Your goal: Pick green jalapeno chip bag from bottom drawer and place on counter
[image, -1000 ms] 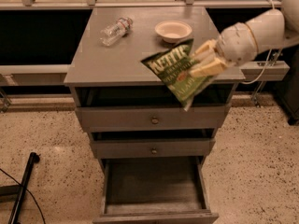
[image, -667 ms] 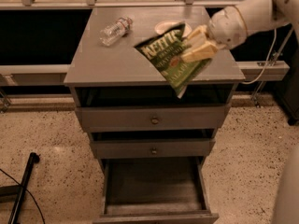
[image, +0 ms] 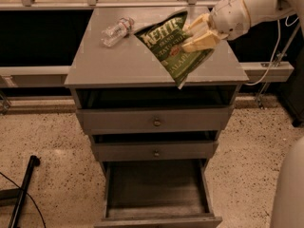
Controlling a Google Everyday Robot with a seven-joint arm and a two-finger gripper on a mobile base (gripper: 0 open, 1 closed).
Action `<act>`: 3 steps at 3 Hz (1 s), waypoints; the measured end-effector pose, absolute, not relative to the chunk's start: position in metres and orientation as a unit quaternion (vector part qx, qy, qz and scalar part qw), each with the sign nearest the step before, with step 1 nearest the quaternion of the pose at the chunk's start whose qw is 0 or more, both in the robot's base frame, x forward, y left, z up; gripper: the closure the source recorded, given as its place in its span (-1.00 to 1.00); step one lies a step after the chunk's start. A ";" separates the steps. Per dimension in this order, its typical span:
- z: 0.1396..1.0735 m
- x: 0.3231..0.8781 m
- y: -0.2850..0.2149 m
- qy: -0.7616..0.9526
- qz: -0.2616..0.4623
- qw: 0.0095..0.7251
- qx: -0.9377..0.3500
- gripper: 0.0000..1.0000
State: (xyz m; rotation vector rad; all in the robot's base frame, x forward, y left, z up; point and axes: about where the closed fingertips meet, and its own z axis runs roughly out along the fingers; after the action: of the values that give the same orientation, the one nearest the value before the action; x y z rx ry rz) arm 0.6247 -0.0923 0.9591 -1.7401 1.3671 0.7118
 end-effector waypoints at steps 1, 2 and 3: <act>0.960 0.637 -0.093 0.578 0.285 0.381 -0.663 1.00; 0.957 0.650 -0.108 0.633 0.293 0.377 -0.609 1.00; 0.950 0.666 -0.137 0.704 0.297 0.384 -0.519 1.00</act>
Offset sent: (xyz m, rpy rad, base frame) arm 0.0350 -0.0449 -0.0027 -0.0047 0.2792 -0.3355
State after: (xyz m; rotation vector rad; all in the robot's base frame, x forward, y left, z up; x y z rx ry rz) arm 0.6661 -0.1366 0.9496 -1.3218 1.7933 0.7572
